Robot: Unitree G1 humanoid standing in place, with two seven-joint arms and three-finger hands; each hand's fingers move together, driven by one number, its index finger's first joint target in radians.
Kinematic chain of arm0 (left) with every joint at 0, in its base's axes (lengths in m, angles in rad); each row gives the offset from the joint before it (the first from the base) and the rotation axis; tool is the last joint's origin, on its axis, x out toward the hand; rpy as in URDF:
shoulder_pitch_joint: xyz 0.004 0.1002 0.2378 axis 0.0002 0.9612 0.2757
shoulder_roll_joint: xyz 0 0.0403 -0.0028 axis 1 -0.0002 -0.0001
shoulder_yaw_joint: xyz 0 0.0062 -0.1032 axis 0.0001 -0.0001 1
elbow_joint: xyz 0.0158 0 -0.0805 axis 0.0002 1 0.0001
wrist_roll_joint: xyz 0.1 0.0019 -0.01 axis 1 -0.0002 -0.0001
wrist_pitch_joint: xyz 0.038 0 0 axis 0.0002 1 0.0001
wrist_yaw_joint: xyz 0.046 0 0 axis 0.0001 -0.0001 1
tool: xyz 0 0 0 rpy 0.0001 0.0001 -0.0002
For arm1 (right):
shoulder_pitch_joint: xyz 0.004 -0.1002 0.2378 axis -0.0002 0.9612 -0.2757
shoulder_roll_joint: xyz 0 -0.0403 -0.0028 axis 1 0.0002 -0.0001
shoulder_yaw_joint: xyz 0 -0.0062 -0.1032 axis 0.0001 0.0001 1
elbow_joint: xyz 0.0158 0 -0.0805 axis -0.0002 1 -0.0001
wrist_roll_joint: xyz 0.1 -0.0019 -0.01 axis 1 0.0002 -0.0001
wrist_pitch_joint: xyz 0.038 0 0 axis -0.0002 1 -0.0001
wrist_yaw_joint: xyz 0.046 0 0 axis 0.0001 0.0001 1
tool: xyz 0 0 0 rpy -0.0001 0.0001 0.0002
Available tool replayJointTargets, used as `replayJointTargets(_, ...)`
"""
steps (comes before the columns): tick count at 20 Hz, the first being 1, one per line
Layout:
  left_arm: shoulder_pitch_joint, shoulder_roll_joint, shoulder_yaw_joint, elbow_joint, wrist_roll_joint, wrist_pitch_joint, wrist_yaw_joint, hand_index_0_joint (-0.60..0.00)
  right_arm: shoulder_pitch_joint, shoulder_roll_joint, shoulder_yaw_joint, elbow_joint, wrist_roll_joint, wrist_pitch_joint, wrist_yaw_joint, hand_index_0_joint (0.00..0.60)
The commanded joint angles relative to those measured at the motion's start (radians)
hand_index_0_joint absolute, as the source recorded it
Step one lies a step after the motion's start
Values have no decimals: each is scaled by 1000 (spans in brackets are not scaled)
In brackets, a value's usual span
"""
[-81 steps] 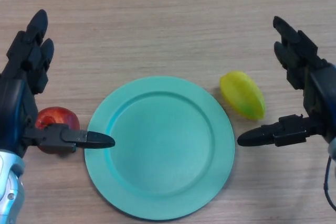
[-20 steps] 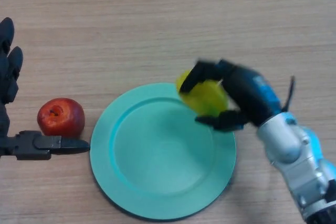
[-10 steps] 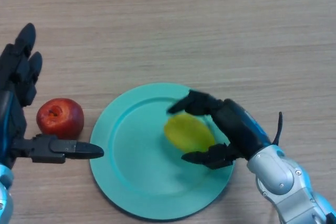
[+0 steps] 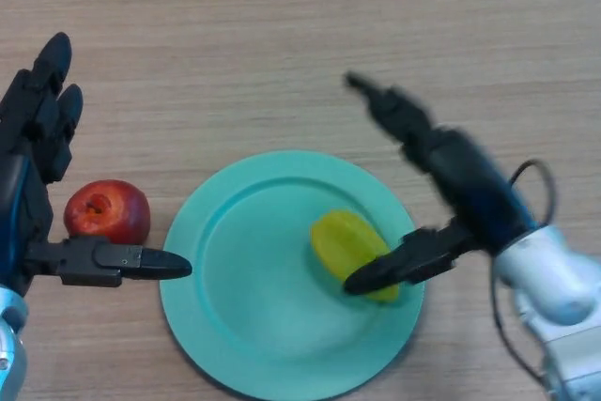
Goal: Pick up the yellow starfruit and place it on the plate
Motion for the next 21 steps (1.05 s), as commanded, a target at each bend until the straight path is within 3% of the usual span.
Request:
replayJointTargets(1, -39, 33, 20, -53, 0, -82, -1, 0, -16, -9, -89, -137, 96, -7, 18, 0)
replayJointTargets(4, -48, 30, 0, -46, -9, -82, 13, 0, 29, -53, -181, -245, 192, 54, 11, 0)
replayJointTargets(8, -68, 33, -5, -46, -26, -73, 22, 0, 97, -75, -237, -306, 242, 54, -19, 0)
replayJointTargets(15, -89, 22, -45, -58, -31, -48, 61, 0, 98, -67, -220, -326, 223, 69, -54, 0)
replayJointTargets(21, -90, 33, -19, -74, -31, -65, 53, 0, 95, -59, -192, -322, 201, 71, -43, 0)
